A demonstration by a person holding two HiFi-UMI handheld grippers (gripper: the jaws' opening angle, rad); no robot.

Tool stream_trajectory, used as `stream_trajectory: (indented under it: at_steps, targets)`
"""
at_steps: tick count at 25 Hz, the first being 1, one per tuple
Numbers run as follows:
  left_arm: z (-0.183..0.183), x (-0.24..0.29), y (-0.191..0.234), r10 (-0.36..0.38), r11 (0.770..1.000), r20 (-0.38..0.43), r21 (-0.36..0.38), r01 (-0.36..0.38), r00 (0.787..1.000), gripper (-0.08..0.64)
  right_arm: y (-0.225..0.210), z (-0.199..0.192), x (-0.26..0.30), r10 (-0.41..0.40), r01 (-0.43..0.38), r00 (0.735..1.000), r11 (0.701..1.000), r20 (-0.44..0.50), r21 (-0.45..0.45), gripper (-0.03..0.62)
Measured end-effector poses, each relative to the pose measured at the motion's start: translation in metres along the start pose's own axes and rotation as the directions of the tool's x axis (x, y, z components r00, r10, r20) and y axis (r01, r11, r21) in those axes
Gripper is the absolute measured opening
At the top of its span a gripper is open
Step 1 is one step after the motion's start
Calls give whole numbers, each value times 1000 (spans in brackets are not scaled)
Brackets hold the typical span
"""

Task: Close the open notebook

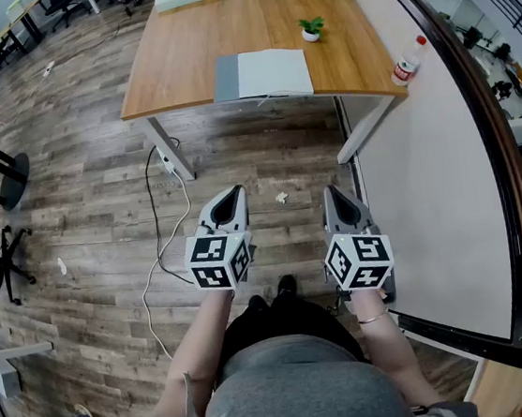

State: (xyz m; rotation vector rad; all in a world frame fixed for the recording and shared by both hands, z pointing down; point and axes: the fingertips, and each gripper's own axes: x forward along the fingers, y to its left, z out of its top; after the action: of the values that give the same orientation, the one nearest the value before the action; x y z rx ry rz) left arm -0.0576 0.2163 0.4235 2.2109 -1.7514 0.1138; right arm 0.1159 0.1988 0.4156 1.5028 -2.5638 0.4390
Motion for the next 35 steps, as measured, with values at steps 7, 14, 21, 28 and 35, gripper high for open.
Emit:
stream_trajectory:
  at_steps: [7, 14, 21, 28, 35]
  targets:
    - [5, 25, -10, 9, 1000, 23, 4, -9, 1000, 25, -25, 8, 14, 30, -31, 999, 999, 32, 14, 3]
    - [5, 38, -14, 44, 999, 17, 2, -44, 999, 30, -40, 20, 21, 23, -23, 997, 1000, 79, 0, 8]
    - [6, 50, -4, 63, 998, 0, 3, -63, 998, 115, -43, 15, 38, 57, -59, 997, 998, 48, 38, 91]
    - [6, 88, 15, 65, 998, -17, -9, -65, 998, 137, -56, 13, 73, 58, -59, 998, 996, 20, 65, 109]
    - [26, 144, 45, 66, 998, -27, -8, -66, 997, 150, -81, 38, 126, 20, -21, 1000, 998, 19, 65, 107]
